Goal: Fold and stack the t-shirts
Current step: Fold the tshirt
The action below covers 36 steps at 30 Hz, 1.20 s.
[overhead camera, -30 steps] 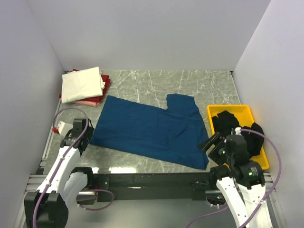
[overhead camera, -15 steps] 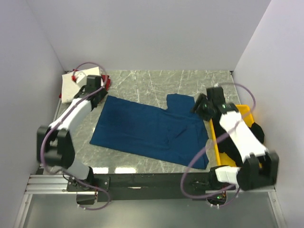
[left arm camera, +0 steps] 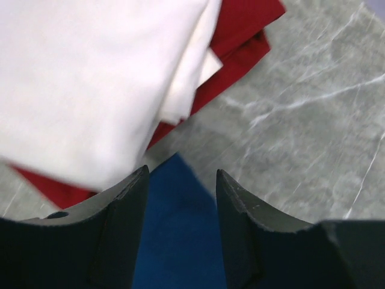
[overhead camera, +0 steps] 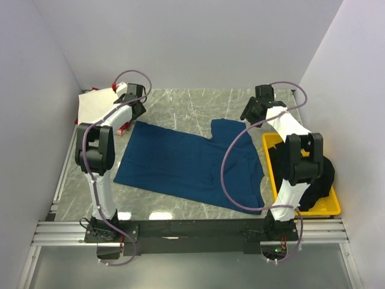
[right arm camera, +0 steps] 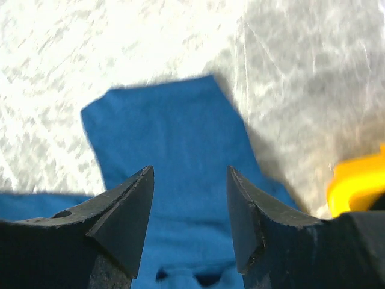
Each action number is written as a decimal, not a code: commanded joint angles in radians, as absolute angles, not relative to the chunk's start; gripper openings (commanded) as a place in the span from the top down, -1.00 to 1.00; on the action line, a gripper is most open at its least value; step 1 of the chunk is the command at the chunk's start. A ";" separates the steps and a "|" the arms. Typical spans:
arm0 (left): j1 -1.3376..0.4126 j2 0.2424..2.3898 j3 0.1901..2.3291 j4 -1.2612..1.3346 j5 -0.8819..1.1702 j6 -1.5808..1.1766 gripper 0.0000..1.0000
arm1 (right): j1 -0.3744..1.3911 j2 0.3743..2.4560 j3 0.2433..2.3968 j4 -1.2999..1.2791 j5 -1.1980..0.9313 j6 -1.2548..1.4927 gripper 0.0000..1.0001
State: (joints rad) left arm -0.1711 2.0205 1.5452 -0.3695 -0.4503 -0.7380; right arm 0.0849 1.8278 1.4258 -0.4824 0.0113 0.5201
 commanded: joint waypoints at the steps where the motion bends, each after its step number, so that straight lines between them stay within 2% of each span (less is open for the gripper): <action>1: -0.181 2.084 1.660 -0.394 -0.482 -0.704 -0.06 | 0.080 1.887 1.515 -0.462 0.022 0.499 -0.16; 11: -0.196 2.206 1.738 -0.439 -0.494 -0.764 0.05 | 0.066 2.032 1.672 -0.541 0.041 0.474 -0.15; 26: -0.198 2.286 1.790 -0.511 -0.499 -0.819 0.48 | 0.037 2.146 1.821 -0.627 0.012 0.442 -0.16; 29: -0.198 2.272 1.767 -0.494 -0.497 -0.813 0.39 | 0.029 2.157 1.828 -0.634 0.003 0.439 -0.18; 30: -0.198 2.269 1.766 -0.491 -0.495 -0.813 0.28 | 0.028 2.155 1.825 -0.632 0.003 0.437 -0.18; 33: -0.199 2.250 1.785 -0.492 -0.508 -0.801 0.09 | 0.026 2.154 1.809 -0.620 -0.021 0.433 -0.18; 36: -0.198 2.241 1.810 -0.509 -0.525 -0.792 0.04 | 0.025 2.157 1.812 -0.618 -0.026 0.434 -0.18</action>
State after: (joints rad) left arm -0.1963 2.2765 1.7737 -0.4835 -0.4942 -0.8051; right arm 0.0338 2.1513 1.7802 -0.6182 -0.0143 0.4500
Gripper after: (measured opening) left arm 0.475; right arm 0.587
